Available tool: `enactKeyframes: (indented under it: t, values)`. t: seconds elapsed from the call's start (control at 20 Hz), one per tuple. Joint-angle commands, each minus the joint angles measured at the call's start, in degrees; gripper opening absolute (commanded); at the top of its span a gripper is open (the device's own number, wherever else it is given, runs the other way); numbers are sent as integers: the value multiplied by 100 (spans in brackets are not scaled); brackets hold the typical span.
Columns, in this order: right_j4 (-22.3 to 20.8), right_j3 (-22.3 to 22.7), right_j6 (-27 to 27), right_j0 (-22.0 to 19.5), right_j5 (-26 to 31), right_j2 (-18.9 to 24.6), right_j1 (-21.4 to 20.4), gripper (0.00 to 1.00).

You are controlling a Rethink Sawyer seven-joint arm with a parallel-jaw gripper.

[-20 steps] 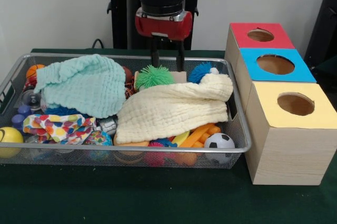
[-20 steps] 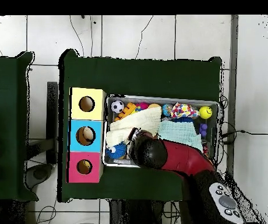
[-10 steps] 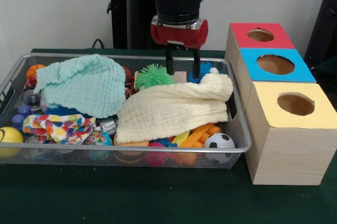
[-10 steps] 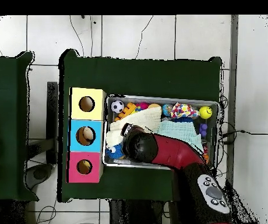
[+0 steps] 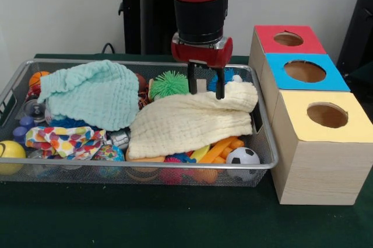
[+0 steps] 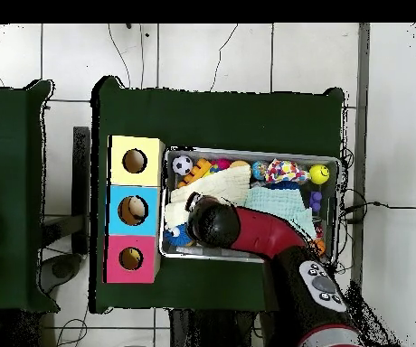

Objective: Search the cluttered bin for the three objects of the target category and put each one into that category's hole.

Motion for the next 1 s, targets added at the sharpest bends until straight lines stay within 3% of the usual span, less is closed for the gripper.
enactKeyframes:
  t: [0.05, 0.5, 0.85, 1.0]
  values:
    - [24, -393, 696, -211, -765, 151, 611, 100]
    - [-60, -303, 672, -288, -1248, 144, 751, 100]
    - [-292, -639, 461, -61, -1587, -209, 1312, 100]
    - [-406, -713, 342, 116, -1599, -417, 1316, 100]
